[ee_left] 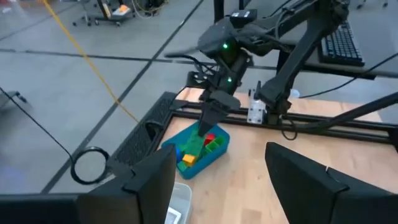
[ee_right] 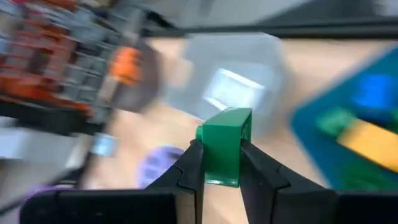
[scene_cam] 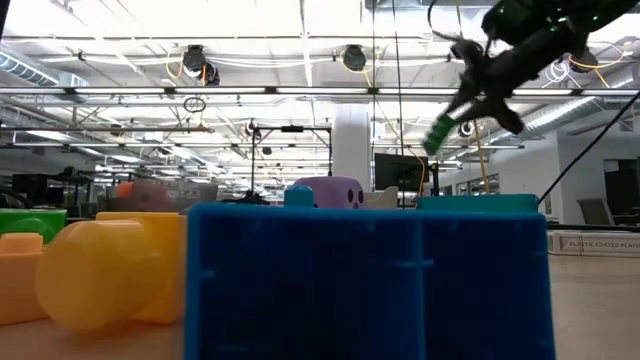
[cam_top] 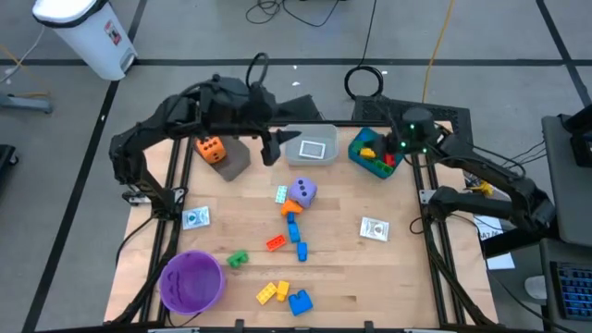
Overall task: Pick & Place Toys
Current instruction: Put the dark green game piece into the blue bin
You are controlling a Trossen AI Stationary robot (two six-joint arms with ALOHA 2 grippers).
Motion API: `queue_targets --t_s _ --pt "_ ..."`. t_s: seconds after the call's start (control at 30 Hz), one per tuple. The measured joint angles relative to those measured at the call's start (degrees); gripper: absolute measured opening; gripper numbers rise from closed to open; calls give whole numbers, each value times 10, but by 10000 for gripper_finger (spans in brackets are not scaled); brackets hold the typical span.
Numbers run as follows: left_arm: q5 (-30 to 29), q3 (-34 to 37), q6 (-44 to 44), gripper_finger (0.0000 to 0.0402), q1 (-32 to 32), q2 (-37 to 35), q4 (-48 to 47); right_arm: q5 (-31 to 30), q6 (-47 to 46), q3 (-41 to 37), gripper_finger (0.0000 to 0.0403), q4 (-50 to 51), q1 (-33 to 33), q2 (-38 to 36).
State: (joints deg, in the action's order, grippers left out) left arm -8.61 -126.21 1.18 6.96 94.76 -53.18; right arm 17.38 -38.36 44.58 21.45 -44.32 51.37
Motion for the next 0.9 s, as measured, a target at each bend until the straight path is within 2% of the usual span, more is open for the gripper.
queue_targets --t_s 0.13,0.33,0.6,0.9 --pt "18 0 -6 253 10 0 -15 -59 54 0 62 92 -4 -1" --pt "36 10 -13 253 14 4 -22 -129 91 0 62 166 -4 11" --pt "37 39 -24 253 14 4 -25 -128 95 0 78 173 -2 42" --pt "62 53 -32 253 14 4 -25 -127 128 0 133 160 -2 62"
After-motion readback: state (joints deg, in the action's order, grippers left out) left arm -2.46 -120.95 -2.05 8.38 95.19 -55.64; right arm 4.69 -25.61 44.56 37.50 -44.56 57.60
